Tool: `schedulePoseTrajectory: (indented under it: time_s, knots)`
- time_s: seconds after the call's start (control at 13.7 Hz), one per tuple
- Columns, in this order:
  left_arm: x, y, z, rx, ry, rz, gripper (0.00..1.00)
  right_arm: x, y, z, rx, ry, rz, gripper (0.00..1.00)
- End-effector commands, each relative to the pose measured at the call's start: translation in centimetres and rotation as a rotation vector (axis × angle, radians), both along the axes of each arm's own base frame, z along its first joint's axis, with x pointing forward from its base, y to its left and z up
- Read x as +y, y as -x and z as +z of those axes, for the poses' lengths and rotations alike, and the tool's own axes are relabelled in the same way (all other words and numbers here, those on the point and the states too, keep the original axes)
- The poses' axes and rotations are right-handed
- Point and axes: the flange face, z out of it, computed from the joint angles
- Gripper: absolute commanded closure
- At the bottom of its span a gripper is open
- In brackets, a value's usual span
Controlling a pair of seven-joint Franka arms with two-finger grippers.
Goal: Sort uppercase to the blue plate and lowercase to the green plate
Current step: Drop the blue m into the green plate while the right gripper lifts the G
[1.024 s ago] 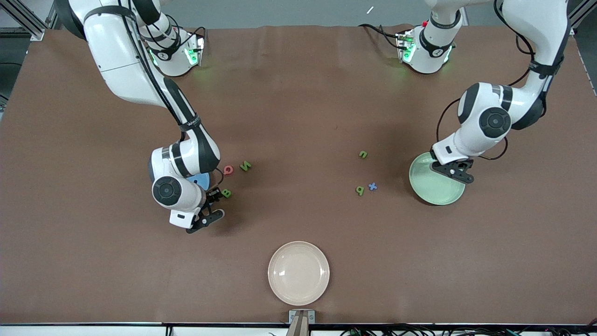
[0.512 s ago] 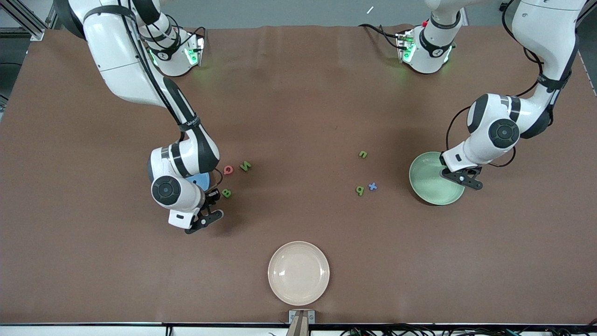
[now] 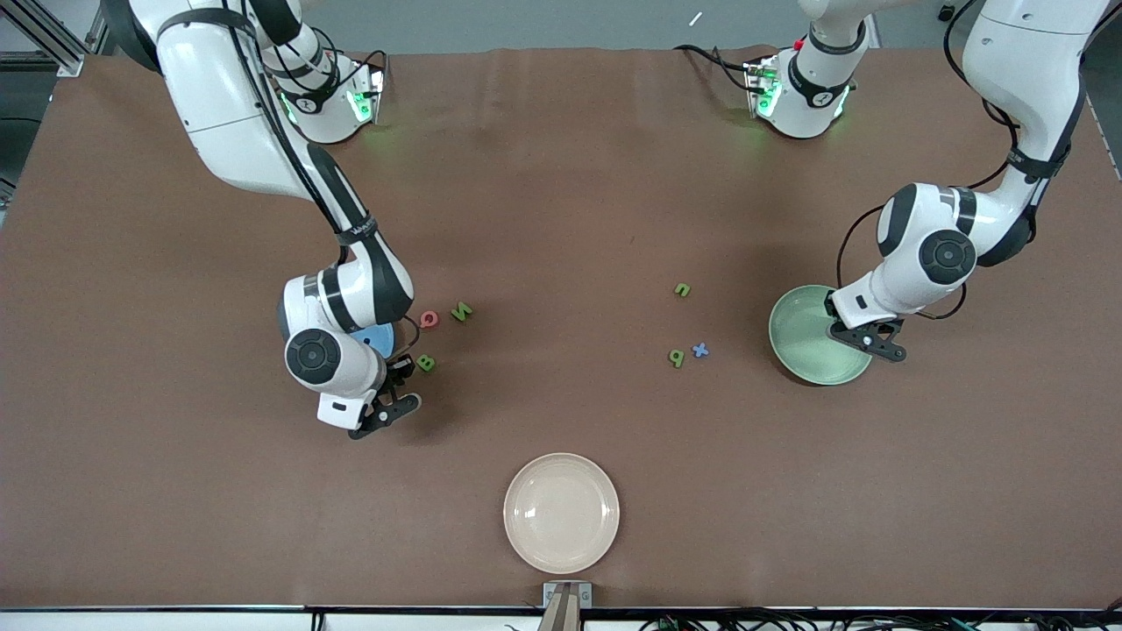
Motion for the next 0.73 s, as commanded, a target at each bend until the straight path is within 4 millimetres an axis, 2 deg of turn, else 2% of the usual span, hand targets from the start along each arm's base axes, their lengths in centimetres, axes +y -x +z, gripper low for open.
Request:
schedulePoseTrajectory:
  time_s: [0.0,0.22,0.37,0.51,0.66]
  knots:
    - [0.2,-0.6,0.9,-0.026,-0.014,-0.019,0.15,0.7,-0.4,0.4,-0.026,-0.014,-0.009,1.0]
    - [-0.1,-1.0,2.0,-0.05,-0.018,-0.013,0.04,1.2,-1.7,2.5,-0.057,-0.044,-0.024,1.0]
    - [-1.1,-1.5,2.8,-0.068,-0.016,-0.019,0.01,1.4,-2.2,4.1,-0.01,-0.086,-0.068,1.0]
    - [-3.3,-2.1,3.8,-0.099,-0.005,0.054,0.01,0.5,-2.6,5.7,0.061,-0.06,-0.065,1.0]
    - [-6.4,-2.7,4.6,-0.128,0.016,0.14,0.01,-1.2,-2.4,6.8,0.149,-0.029,-0.073,1.0]
